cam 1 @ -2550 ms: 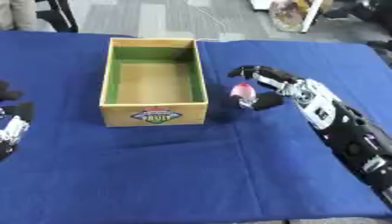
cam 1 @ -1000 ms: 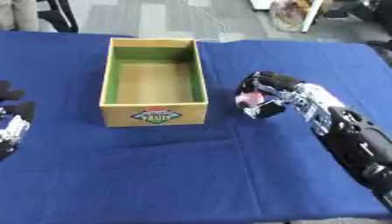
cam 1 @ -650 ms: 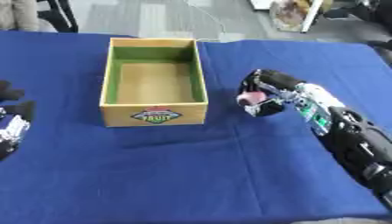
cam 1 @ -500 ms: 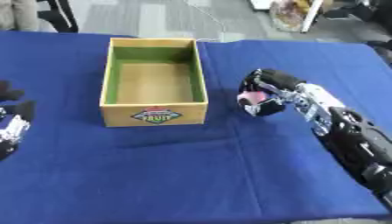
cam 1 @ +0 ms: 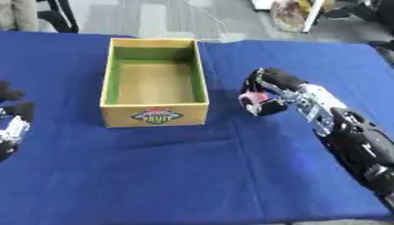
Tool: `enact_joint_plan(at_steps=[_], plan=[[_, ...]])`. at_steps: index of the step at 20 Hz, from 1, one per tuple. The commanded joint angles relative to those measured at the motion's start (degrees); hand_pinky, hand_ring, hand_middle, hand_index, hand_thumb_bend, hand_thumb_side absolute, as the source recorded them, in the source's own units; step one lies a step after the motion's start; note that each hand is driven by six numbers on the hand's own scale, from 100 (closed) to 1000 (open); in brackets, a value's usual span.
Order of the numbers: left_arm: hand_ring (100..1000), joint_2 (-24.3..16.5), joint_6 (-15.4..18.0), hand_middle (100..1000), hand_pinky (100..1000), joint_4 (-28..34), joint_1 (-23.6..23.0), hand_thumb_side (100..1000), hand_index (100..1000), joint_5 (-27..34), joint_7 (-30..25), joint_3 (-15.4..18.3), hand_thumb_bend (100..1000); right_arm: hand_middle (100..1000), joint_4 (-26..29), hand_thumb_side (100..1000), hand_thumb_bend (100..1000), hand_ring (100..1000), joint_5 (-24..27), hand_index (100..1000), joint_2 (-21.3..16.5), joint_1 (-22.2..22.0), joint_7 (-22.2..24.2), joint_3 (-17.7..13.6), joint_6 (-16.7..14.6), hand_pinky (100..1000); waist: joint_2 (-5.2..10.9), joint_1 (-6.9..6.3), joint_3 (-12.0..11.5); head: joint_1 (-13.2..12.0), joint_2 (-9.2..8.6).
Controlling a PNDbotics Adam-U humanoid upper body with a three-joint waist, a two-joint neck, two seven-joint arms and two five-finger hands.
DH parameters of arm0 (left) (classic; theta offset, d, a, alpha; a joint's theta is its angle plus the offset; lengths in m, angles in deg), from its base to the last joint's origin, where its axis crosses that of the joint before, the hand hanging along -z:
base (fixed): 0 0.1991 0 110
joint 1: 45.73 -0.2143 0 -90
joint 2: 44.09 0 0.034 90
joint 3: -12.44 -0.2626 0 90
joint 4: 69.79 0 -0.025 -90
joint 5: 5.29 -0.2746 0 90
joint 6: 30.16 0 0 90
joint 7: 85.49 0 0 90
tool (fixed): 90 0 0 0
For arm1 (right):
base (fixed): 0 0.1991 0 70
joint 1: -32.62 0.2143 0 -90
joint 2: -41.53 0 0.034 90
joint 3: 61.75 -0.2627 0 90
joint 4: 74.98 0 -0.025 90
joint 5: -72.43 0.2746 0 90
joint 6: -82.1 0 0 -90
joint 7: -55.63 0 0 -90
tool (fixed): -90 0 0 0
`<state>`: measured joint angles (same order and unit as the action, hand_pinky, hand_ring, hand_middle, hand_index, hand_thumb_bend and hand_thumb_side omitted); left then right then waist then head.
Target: Pick up objects on the table and place them in the box.
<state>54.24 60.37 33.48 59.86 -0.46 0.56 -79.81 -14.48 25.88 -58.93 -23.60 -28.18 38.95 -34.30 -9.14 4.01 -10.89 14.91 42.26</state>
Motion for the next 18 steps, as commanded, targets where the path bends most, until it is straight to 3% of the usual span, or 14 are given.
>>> enact_joint_plan(at_steps=[1,18], plan=[[734,-1.04,0.1,540,634,1.17,0.6,126,707,0.22,0.13,0.06,398,399,1.21,232,100,368,0.46,592,-1.33,0.77,-0.68,-0.32,-0.2,100,0.99,-0.24,0.18,0.2,0.33],[734,-1.02,0.1,540,634,1.07,0.33,127,707,0.2,0.14,0.14,398,338,6.72,201,100,352,2.74,523,-3.32,1.45,-5.85,-0.42,-0.64,100,1.29,-0.17,0.47,0.19,0.55]])
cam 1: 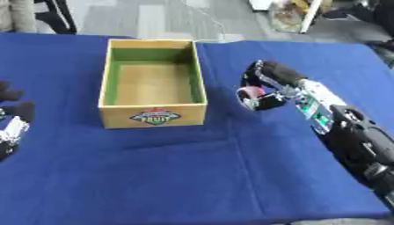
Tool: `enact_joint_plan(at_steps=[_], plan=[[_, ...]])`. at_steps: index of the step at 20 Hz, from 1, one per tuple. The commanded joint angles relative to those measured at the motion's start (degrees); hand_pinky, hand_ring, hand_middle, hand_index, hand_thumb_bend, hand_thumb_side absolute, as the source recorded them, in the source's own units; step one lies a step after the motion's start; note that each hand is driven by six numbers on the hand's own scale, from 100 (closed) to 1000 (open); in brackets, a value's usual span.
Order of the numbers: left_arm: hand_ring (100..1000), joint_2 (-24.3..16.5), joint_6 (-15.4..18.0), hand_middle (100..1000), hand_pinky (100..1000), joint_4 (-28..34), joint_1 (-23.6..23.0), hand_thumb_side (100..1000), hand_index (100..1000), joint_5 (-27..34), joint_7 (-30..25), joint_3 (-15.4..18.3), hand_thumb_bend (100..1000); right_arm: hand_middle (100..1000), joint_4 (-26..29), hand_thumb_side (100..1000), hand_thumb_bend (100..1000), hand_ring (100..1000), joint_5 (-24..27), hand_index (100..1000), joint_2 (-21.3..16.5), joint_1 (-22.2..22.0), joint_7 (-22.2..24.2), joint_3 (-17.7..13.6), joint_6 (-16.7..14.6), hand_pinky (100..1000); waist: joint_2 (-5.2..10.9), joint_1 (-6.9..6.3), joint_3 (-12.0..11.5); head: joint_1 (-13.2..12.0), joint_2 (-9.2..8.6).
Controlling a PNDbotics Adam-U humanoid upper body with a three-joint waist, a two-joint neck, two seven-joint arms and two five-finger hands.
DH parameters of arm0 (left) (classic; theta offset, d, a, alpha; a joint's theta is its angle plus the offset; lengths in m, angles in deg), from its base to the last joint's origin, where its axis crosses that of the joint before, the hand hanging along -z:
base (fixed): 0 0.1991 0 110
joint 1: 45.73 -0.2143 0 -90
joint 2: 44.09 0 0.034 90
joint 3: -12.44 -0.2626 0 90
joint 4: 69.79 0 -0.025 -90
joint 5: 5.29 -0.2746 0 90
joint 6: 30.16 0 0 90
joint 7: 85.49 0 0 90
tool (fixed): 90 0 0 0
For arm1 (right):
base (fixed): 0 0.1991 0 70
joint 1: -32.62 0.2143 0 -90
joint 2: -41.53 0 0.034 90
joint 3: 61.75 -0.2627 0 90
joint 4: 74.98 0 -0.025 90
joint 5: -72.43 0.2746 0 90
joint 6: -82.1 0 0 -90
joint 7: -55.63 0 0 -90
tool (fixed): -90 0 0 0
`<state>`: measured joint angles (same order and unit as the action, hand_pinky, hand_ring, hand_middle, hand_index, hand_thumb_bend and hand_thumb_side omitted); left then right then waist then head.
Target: Pick up objects on the table and place them in the box.
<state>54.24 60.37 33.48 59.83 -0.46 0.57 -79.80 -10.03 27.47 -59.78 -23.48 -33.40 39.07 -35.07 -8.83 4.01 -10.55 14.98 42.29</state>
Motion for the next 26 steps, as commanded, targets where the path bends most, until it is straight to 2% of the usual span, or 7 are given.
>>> enact_joint_plan(at_steps=[1,12,13,14,20,26], plan=[[734,-1.02,0.11,540,634,1.07,0.34,127,707,0.2,0.14,0.13,398,337,2.83,200,100,353,1.63,521,-2.64,1.47,-0.75,-0.63,0.24,100,1.0,-0.18,0.13,0.09,0.52],[734,-1.13,0.12,540,634,1.06,0.25,124,707,0.24,-0.06,-0.09,399,330,6.56,198,100,354,7.6,516,-4.19,5.87,-0.46,-1.18,1.4,100,1.33,-0.15,-0.74,0.49,0.53],[734,-1.14,0.12,540,634,1.07,0.31,124,707,0.26,-0.12,-0.16,399,330,6.94,244,100,353,8.17,516,-4.26,6.57,-0.34,-1.02,1.59,100,1.33,-0.11,-1.02,0.59,0.47],[734,-1.15,0.12,540,634,1.08,0.37,124,707,0.27,-0.18,-0.22,399,330,7.2,199,100,353,8.66,516,-4.29,7.13,-0.19,-0.88,1.78,100,1.32,-0.08,-1.25,0.68,0.43],[733,-1.15,0.13,540,634,1.29,1.31,120,707,0.53,-0.74,-0.77,401,330,7.29,200,100,351,10.02,517,-3.77,10.65,0.58,-0.29,2.01,100,1.0,0.31,-4.07,1.52,-0.34],[733,-1.06,0.14,539,634,1.63,2.32,116,707,0.82,-1.26,-1.27,403,329,4.48,199,100,358,9.16,517,-1.56,13.3,1.34,0.56,1.49,100,0.37,0.49,-7.68,2.41,-1.11]])
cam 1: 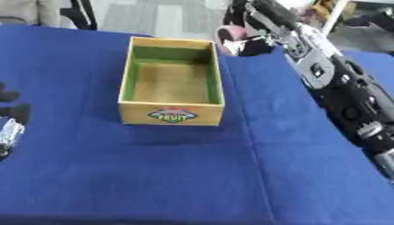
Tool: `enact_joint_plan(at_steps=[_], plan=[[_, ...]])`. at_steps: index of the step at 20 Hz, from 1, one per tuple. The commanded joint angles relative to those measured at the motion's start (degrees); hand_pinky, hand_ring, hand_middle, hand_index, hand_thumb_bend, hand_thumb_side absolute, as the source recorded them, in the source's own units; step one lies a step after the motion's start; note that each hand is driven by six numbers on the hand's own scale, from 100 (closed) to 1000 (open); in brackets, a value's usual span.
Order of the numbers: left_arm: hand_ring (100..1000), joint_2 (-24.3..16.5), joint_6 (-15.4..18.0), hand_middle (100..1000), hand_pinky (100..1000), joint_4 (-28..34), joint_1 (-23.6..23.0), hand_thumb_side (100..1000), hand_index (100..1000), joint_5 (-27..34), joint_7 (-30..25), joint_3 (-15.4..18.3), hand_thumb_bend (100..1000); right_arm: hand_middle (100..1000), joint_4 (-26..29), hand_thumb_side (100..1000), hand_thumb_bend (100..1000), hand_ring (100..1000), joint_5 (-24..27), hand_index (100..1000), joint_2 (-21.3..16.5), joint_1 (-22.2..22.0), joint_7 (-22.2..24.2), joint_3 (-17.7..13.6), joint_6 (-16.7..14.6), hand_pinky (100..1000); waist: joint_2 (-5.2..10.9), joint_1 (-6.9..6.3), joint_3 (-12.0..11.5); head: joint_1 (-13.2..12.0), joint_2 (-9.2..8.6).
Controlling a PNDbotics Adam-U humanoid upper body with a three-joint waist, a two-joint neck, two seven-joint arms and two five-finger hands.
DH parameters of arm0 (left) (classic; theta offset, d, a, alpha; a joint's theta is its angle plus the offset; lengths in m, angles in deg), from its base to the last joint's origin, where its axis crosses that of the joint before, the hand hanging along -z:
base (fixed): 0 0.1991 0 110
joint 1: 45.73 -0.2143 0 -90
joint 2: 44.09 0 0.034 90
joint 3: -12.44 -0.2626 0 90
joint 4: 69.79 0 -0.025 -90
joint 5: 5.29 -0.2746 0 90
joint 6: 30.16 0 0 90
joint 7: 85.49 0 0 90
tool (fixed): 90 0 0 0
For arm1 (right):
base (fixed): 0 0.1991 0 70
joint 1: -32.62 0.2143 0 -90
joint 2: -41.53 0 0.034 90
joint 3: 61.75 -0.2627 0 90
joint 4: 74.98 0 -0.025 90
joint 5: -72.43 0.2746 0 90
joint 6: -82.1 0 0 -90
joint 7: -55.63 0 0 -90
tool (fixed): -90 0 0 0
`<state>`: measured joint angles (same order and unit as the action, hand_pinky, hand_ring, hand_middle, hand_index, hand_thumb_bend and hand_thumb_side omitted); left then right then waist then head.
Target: Pick up objects on the table and place them in the box.
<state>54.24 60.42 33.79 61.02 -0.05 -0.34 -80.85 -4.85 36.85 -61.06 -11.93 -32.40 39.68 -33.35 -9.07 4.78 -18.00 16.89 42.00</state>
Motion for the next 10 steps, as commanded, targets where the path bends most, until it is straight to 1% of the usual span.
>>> enact_joint_plan(at_steps=[1,4,5,6,7,8,9,10], plan=[[733,-1.03,0.09,539,634,1.38,1.27,115,707,0.45,-0.42,-0.29,403,334,-1.37,198,100,373,-0.56,523,0.23,2.04,0.51,0.14,-0.42,100,0.48,-0.31,-0.66,0.64,-0.9],[733,-0.91,0.12,539,634,1.58,1.72,114,707,0.58,-0.63,-0.47,403,344,-4.07,198,100,391,-2.25,536,2.17,2.69,1.04,0.7,-0.99,100,0.09,-0.44,-2.03,1.01,-1.33],[733,-0.87,0.13,539,633,1.64,1.84,113,707,0.62,-0.68,-0.51,403,362,-5.02,198,100,419,-2.83,554,2.77,2.81,1.16,0.86,-1.16,142,-0.07,-0.47,-2.47,1.15,-1.5],[733,-0.84,0.13,539,633,1.7,1.94,114,707,0.64,-0.72,-0.55,403,363,-5.99,198,100,424,-3.35,557,3.31,2.94,1.3,0.98,-1.32,150,-0.2,-0.5,-2.83,1.3,-1.63],[733,-0.83,0.13,538,633,1.74,2.0,114,707,0.65,-0.76,-0.58,403,386,-6.84,201,100,464,-3.94,585,3.79,3.04,1.35,1.07,-1.45,209,-0.32,-0.53,-3.14,1.43,-1.72],[733,-0.81,0.13,538,633,1.77,2.04,114,707,0.66,-0.78,-0.59,403,406,-7.64,202,100,485,-4.34,604,4.25,3.1,1.42,1.18,-1.62,244,-0.42,-0.57,-3.39,1.51,-1.79],[733,-0.8,0.13,538,633,1.8,2.06,114,707,0.66,-0.79,-0.59,403,473,-8.29,213,100,541,-4.98,663,4.6,3.13,1.51,1.32,-1.74,323,-0.5,-0.6,-3.56,1.55,-1.83],[733,-0.78,0.13,538,633,1.82,2.06,114,707,0.66,-0.8,-0.59,403,491,-8.9,217,100,556,-5.71,675,4.96,3.15,1.65,1.45,-1.81,340,-0.56,-0.64,-3.66,1.55,-1.84]])
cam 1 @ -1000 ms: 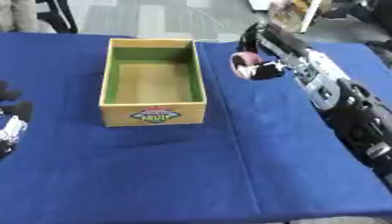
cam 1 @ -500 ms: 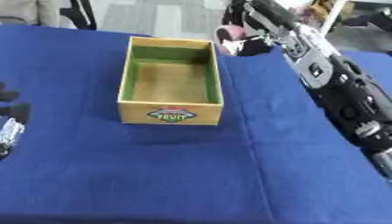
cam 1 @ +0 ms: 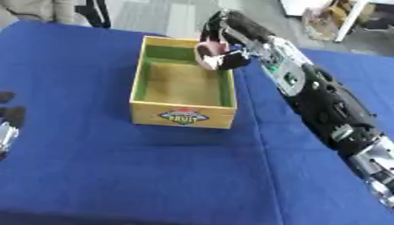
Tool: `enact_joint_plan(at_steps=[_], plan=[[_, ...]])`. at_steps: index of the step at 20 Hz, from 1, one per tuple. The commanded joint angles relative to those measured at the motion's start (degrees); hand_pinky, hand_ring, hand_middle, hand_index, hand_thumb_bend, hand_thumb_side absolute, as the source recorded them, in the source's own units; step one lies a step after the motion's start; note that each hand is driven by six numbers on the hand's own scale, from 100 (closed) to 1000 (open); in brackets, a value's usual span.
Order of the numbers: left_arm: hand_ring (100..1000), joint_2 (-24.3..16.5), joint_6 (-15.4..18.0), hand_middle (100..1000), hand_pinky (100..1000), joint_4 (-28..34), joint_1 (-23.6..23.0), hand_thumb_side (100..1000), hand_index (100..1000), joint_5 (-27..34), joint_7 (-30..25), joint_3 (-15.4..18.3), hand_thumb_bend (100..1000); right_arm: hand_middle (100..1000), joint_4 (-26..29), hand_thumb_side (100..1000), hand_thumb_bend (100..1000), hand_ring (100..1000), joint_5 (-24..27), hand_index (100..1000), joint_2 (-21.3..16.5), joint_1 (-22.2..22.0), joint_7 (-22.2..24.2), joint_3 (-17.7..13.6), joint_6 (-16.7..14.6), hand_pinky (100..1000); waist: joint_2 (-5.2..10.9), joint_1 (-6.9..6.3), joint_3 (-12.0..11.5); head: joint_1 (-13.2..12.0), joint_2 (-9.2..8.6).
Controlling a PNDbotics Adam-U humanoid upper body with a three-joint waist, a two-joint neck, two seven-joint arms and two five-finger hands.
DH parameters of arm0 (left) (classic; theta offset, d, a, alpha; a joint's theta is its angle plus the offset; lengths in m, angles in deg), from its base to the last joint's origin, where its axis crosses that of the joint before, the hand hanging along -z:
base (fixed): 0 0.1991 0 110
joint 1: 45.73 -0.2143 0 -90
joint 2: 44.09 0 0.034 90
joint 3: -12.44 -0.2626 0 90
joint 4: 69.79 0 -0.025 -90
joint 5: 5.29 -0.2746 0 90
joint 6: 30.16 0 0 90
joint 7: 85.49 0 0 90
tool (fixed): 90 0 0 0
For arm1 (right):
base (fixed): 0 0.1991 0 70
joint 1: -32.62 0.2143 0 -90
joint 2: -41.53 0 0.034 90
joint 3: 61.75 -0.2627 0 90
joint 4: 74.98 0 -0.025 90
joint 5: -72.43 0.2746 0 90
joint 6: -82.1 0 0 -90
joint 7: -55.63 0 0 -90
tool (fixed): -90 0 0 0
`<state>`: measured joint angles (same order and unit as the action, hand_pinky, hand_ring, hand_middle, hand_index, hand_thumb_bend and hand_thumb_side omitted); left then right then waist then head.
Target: Pick up objects on the table and place them in the box.
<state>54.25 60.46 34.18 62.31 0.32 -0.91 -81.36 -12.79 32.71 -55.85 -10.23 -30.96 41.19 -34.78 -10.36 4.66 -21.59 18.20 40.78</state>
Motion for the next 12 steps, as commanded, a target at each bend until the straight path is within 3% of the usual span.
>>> enact_joint_plan(at_steps=[1,7,12], plan=[[733,-0.78,0.08,538,633,1.45,0.77,115,707,0.29,-0.23,-0.09,403,556,-1.45,240,100,613,-2.27,718,0.04,1.44,0.34,0.04,-0.43,396,0.69,-0.55,-0.1,0.23,-0.61],[733,-0.74,0.07,538,633,1.36,0.55,116,707,0.22,-0.25,-0.04,405,715,-2.44,319,100,774,-5.08,817,0.82,0.87,3.13,0.53,-0.63,568,0.8,-0.76,0.7,0.05,-0.44],[733,-0.77,0.06,538,633,1.14,0.02,118,707,0.09,-0.09,0.17,406,712,0.72,296,100,781,-2.32,820,-0.19,0.0,4.36,0.29,-0.67,576,1.22,-0.95,2.23,-0.51,-0.13]])
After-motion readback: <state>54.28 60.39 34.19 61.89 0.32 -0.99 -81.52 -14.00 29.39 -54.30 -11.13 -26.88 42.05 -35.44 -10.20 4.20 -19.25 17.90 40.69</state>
